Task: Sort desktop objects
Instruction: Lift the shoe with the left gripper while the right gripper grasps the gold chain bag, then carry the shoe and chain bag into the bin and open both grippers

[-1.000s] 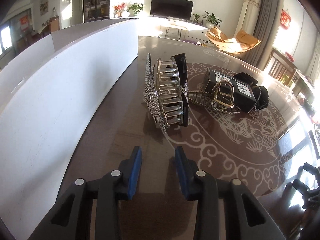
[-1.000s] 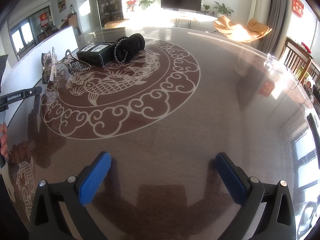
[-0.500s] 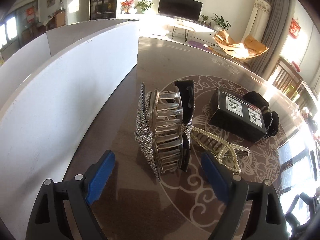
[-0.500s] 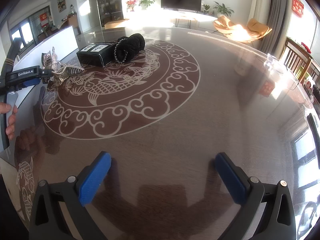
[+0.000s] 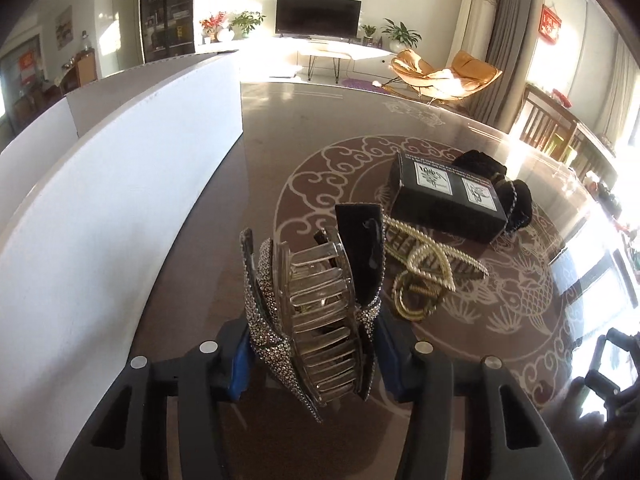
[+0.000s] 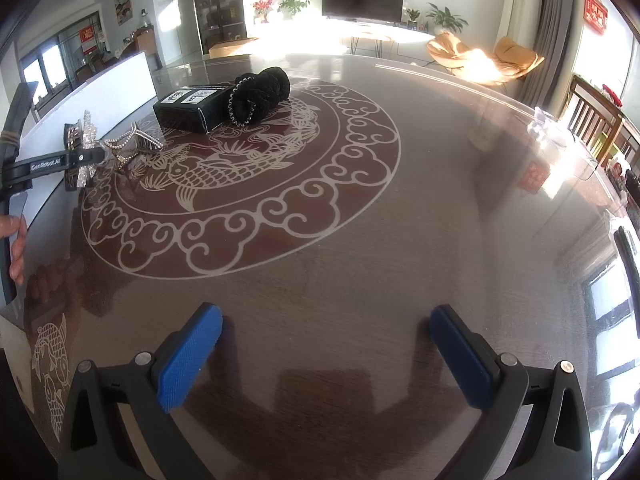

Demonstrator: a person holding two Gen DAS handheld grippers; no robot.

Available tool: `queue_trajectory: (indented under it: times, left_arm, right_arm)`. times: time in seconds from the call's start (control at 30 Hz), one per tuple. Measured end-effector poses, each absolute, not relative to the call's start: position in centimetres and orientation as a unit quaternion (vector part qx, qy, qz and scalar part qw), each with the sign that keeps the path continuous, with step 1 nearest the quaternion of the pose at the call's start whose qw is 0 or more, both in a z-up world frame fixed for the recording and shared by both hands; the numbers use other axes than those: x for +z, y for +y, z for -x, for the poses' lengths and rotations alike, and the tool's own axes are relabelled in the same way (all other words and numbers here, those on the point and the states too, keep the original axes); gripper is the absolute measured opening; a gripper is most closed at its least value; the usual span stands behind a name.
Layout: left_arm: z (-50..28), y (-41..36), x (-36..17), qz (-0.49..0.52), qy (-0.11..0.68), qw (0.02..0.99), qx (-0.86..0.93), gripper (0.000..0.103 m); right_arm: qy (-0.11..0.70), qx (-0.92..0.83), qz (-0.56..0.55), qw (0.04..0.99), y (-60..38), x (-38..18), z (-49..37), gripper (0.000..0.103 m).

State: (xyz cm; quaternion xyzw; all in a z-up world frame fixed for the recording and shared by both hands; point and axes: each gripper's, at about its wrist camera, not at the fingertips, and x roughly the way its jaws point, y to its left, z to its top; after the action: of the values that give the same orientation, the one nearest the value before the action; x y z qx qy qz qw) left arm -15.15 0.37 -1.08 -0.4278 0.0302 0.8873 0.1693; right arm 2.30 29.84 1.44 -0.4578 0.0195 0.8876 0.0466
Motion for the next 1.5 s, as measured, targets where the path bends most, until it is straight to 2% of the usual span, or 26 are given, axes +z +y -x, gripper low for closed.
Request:
queue_trajectory:
  times: [0.03, 0.1, 0.23, 0.37, 0.53, 0.57, 0.6, 0.63, 0.67, 0.7, 0.77, 0.83, 0.93, 1.13, 1.3, 1.5]
  left_arm:
    - [13.8, -0.1, -1.1, 0.429, 0.026, 0.17, 0.887, 0.05]
    - [11.7, -1.2, -1.1, 0.432, 0.011, 0.171, 0.885, 0.05]
    - [10.0, -2.8, -0.9, 0.444, -0.02, 0.169, 0.88, 0.05]
    - [9.4, -3.0, -0.3, 0.441, -0.015, 0.167, 0.882, 0.05]
    - [9.2, -3.4, -0.9, 0.452, -0.024, 0.167, 0.876, 0.05]
    - [9.4, -3.3, -1.1, 0.457, -0.024, 0.168, 0.873, 0.05]
    - [9.6, -3.1, -1.5, 0.465, -0.023, 0.171, 0.868, 0.05]
    - [9.6, -2.9, -1.6, 0.462, -0.018, 0.171, 0.87, 0.05]
    - [9.7, -2.7, -1.6, 0.462, -0.014, 0.17, 0.87, 0.05]
    - [9.8, -2.6, -1.6, 0.459, -0.014, 0.168, 0.872, 0.05]
    - [10.4, -2.5, -1.7, 0.459, -0.023, 0.163, 0.873, 0.051]
    - [11.1, -2.2, -1.6, 0.461, -0.032, 0.159, 0.873, 0.059]
    - [11.4, -1.5, -1.6, 0.452, -0.023, 0.16, 0.877, 0.054]
    - [9.0, -1.7, -0.2, 0.424, -0.032, 0.177, 0.888, 0.053]
    - [6.8, -3.7, 5.1, 0.381, -0.075, 0.193, 0.901, 0.053]
    - [6.8, -11.3, 12.6, 0.337, -0.102, 0.158, 0.923, 0.053]
  right_arm:
    - [0.02, 0.891, 0.453, 0.033, 29.6, 1.6, -2.4, 0.103]
    - [0.045, 0.909, 0.411, -0.057, 28.4, 2.9, -2.9, 0.103]
    - [-0.006, 0.902, 0.396, -0.175, 22.2, 4.9, 2.1, 0.103]
    - [-0.051, 0.892, 0.389, -0.223, 17.0, 5.2, 9.7, 0.103]
    - [-0.096, 0.848, 0.447, -0.27, 12.9, 3.4, 16.1, 0.101]
    - [-0.112, 0.844, 0.453, -0.264, 12.5, 3.0, 16.6, 0.089]
    - [-0.116, 0.838, 0.463, -0.265, 12.3, 2.5, 16.9, 0.069]
    - [-0.116, 0.84, 0.461, -0.261, 12.3, 2.6, 16.9, 0.063]
    - [-0.106, 0.842, 0.459, -0.262, 12.7, 2.8, 16.8, 0.047]
    - [-0.094, 0.843, 0.461, -0.261, 13.0, 3.0, 16.7, 0.044]
    - [-0.089, 0.852, 0.453, -0.248, 13.6, 3.4, 15.6, 0.043]
    - [-0.083, 0.855, 0.451, -0.241, 14.3, 3.4, 14.3, 0.043]
    - [-0.078, 0.861, 0.445, -0.232, 15.3, 3.7, 12.2, 0.043]
    - [-0.059, 0.87, 0.437, -0.22, 17.8, 5.7, 9.3, 0.043]
    - [-0.061, 0.874, 0.424, -0.23, 17.4, 9.0, 8.7, 0.043]
    - [-0.074, 0.879, 0.374, -0.286, 10.0, 15.6, 11.4, 0.043]
